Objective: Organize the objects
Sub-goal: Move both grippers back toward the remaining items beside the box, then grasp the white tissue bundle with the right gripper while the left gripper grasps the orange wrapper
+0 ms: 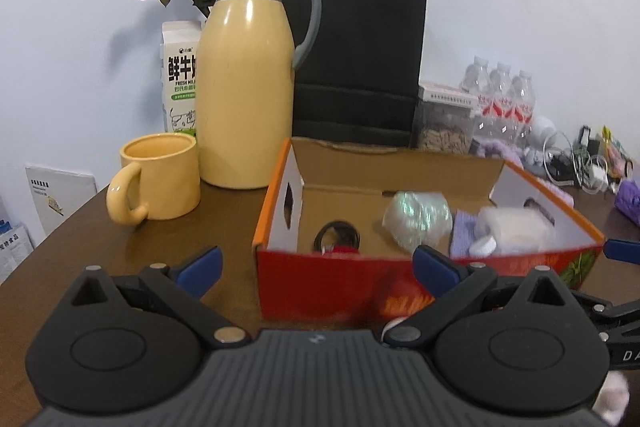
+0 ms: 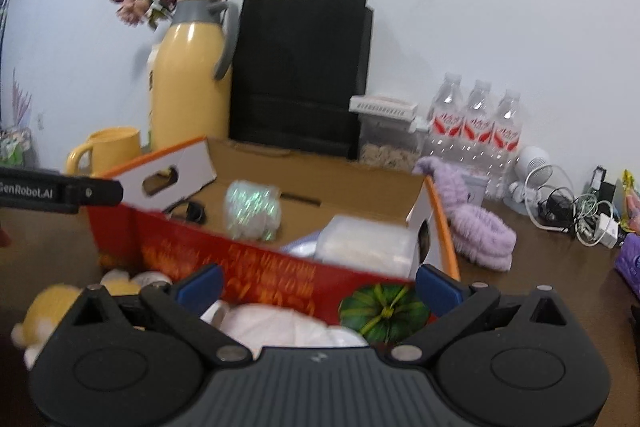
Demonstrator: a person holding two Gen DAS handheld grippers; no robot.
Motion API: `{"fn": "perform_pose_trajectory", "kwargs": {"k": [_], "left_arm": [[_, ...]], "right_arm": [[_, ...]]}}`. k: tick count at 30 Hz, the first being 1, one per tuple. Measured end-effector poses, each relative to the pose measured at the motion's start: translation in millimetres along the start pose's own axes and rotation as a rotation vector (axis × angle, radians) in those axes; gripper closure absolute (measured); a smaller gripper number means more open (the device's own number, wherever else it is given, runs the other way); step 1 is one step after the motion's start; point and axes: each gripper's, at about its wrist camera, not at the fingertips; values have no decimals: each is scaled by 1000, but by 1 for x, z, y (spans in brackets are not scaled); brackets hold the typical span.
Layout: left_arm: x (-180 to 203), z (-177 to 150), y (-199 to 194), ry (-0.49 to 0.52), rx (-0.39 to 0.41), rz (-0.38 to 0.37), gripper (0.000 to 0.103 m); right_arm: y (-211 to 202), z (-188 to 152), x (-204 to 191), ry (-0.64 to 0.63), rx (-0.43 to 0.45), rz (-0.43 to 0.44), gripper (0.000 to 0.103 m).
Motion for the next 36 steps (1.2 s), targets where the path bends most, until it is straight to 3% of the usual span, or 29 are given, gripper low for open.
{"fn": "perform_pose_trajectory", "kwargs": {"k": [12,24,36], "left_arm": [[-14,-16,-17,-21,-61,17,0],[-22,-15,-25,-42,-66,2,0],[-26,-19,-19,-39,-126,15,0]], "right_arm": [[0,-13,3,105,-115,100,4],[-5,-13,8,160,-103,19,6],[7,-16,-3,169,-156,45,8]]}}
Point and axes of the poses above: each gripper's, at about its wrist camera, not at the fingertips, and y roughly the way its jaws point, x to its right, z to its top, and after that the axes turned 2 degrees about -z, right-handed
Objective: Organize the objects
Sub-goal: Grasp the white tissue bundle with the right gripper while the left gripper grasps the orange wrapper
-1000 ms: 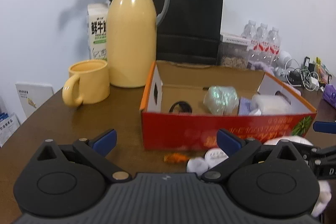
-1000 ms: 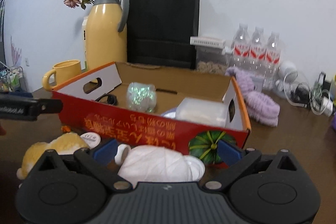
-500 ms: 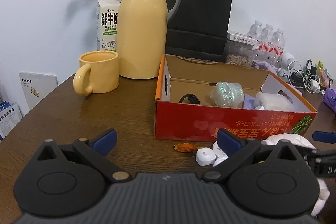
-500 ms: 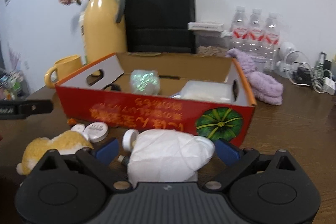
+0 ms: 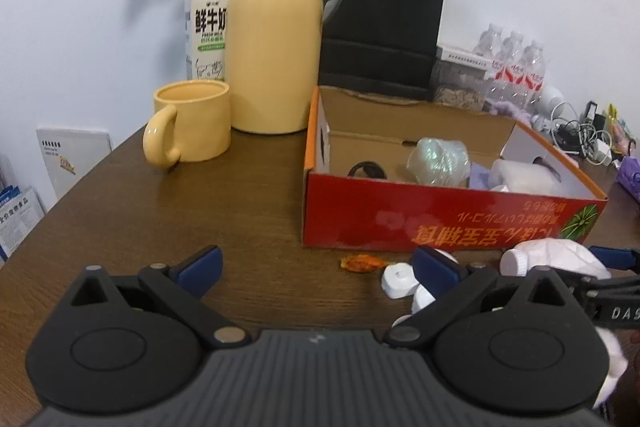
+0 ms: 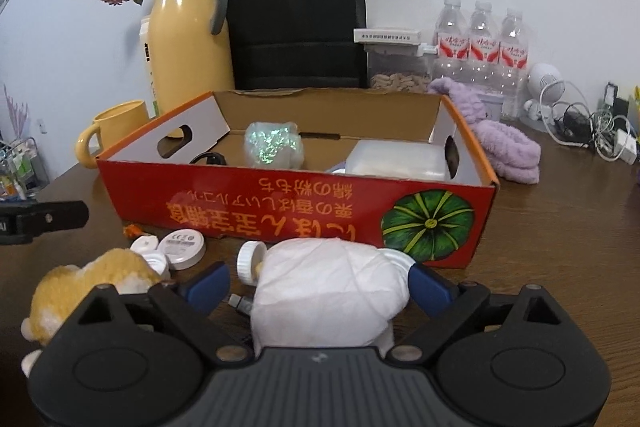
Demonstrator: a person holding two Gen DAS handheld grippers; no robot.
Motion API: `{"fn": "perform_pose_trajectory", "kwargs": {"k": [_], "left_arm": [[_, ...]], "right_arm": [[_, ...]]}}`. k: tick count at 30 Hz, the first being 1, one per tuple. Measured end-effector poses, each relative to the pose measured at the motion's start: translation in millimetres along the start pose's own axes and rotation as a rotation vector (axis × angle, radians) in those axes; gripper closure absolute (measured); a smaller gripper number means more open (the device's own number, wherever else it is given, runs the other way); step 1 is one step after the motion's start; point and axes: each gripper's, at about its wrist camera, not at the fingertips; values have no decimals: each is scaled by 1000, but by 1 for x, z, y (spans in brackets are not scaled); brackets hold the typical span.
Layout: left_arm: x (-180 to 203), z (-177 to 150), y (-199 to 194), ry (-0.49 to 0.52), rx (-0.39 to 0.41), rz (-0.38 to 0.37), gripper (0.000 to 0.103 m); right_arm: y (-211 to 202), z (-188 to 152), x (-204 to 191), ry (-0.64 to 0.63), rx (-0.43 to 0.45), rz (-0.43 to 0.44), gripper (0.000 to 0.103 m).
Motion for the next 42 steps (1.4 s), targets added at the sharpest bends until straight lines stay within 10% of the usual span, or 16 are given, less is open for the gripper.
{"fn": "perform_pose_trajectory", "kwargs": {"k": [9,13,19,42], "left_arm": [[-2,0,2,-5,-11,3,0],[-2,-1,3,-3,-16,5,0],[-2,-2,7,-4,-31,11,0],[4,4,61,-10,-119,-48,3]], "right_arm": [[6,-3,-5,-29,-30,-24,13],[5,-6,-11,-63,-24,-27,38],[-7,-5,-14,-88,40,-36,49],[-41,-2,-13,-75,172,21,51]]}}
Point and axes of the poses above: each gripper's, at about its wrist camera, not at the fingertips, and y roughly the way its jaws point, x to its right, z to its top, and after that the axes turned 2 degrees about -z, right-handed
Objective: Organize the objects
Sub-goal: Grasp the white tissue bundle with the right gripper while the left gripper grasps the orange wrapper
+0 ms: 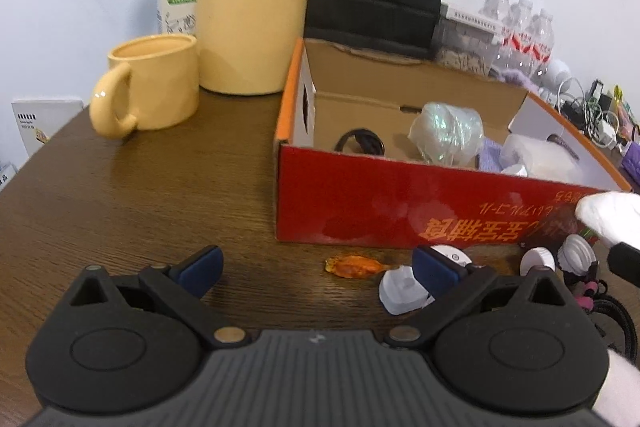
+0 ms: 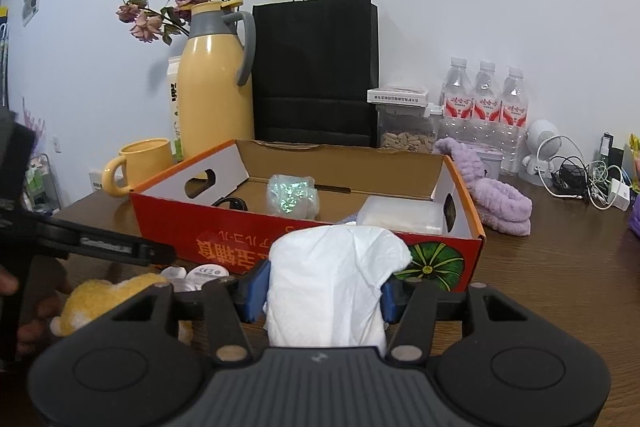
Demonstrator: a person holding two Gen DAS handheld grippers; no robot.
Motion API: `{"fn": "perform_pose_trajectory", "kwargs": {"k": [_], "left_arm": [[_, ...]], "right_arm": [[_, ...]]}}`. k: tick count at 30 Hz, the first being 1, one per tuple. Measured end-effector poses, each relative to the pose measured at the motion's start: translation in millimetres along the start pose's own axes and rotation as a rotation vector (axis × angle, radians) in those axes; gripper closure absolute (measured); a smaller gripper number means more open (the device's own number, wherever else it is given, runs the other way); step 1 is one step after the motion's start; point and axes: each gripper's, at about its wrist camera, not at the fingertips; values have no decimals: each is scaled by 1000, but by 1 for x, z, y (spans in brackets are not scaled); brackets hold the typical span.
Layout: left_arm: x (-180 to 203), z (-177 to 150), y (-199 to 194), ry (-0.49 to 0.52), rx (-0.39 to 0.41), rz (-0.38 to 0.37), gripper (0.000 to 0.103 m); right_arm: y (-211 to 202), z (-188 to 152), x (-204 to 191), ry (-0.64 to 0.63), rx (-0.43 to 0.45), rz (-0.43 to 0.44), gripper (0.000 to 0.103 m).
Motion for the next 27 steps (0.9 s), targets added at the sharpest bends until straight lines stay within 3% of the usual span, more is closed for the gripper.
{"fn": "perform_pose_trajectory", "kwargs": {"k": [3,5,8,12,13,18,24,25,27], "left_arm": [[3,-1,2,12,-2,-13,16],[3,-1,-1,5,7,-41,42],[0,-1,-5,-16,13,-90,67],[0,-3,-11,-19,32,-98,77],[0,-4,-13,-18,36,-91,95],[-1,-5,-15,-21,34,-99,101],[-3,-5,-25,-19,71,-93,100],[-4,-5,-24,-24,70,-91,98],[-4,-4,-20,-25,57,-83,84]], "right_arm": [[0,0,-1,-2,0,6,51],[-1,-1,-1,-3,1,7,51],[-1,-1,-2,-5,0,6,51],[0,-1,-3,-7,-3,4,51],[0,-2,-3,-8,-3,4,51],[0,-2,-3,-8,-2,4,51],[-1,-2,-4,-10,4,7,51],[-1,-2,-4,-11,4,8,50],[-1,-3,-4,-11,4,8,50]]}}
Point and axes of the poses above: each gripper's, at about its wrist camera, not at the fingertips, and y roughly the way its jaws point, x to its right, z to its top, and after that the axes turned 2 degrees about -z, right-handed
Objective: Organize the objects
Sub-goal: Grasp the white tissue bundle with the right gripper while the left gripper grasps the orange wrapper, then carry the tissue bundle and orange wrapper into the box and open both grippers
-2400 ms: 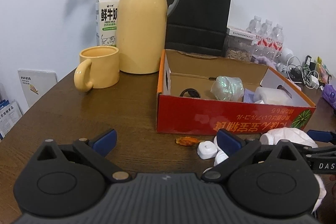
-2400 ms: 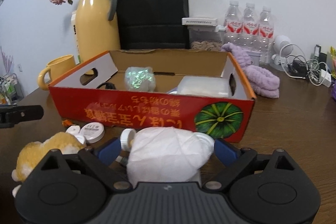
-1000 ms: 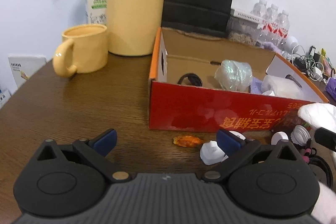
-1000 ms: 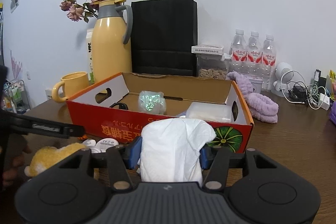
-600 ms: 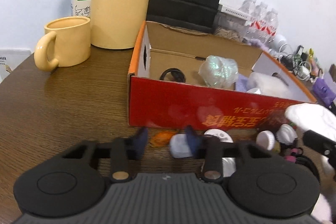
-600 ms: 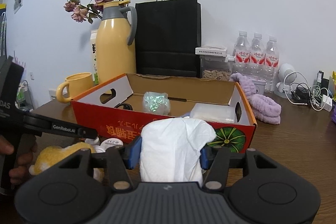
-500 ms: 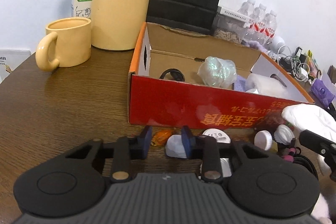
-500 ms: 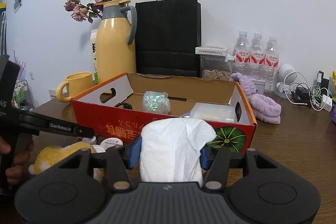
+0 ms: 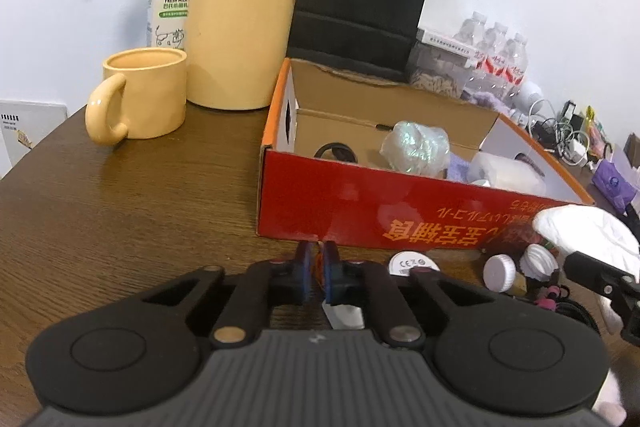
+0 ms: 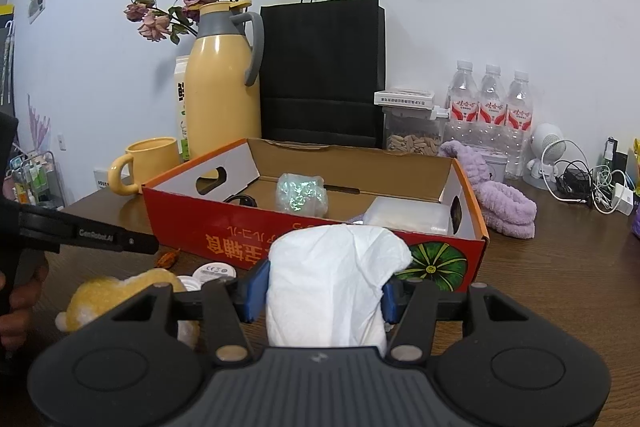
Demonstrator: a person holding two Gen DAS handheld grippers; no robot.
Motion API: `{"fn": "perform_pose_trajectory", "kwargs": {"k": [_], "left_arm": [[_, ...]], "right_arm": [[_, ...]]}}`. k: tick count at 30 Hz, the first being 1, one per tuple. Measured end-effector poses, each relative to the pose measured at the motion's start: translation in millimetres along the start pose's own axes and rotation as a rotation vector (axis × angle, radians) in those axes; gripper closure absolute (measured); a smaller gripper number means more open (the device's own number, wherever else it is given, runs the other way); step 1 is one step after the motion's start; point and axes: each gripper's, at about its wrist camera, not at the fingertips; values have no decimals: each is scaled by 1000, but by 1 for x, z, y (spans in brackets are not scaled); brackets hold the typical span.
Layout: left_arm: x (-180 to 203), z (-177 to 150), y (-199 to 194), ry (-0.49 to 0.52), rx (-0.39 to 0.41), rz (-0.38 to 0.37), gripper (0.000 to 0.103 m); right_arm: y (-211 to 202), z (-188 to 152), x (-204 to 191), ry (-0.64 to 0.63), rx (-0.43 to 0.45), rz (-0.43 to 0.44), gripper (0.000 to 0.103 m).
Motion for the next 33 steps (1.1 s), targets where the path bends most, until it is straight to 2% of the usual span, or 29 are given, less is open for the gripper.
{"fn": "perform_pose_trajectory", "kwargs": {"k": [1,2,4,6,7,10,13,19,22,28,33], "left_arm": [[0,0,2,-4,-7,-2,62],[0,1,4,-6,-9,0,54],[2,3,10,0,-22,7,59],[2,3,17,-3,-60,8,83],[3,3,19,10,-59,21,90],[4,0,15,15,-56,5,91],[5,-1,4,18,-19,10,91],[12,10,-41,13,149,-24,91],[22,27,-50,21,191,-55,91],[46,66,-31,52,252,-42,91],[52,86,2,26,249,-11,91]], "right_arm": [[0,0,0,0,-1,0,50],[0,0,-1,-1,-3,-1,50],[0,0,-1,-4,-7,-1,50],[1,0,-1,-6,-10,0,50],[2,0,-1,-7,-11,-1,50],[2,0,-1,-6,-12,-2,50],[1,0,0,-2,-2,-5,50],[-8,10,4,16,77,6,50],[-7,26,7,10,106,15,50],[19,66,0,-36,157,-12,50],[63,80,-3,-21,128,-21,50]]}}
Point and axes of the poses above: each gripper's, at about its wrist camera, not at the fingertips, and y roughly the way its jaws point, x to its right, z to its top, and after that the axes turned 2 degrees about -z, right-handed
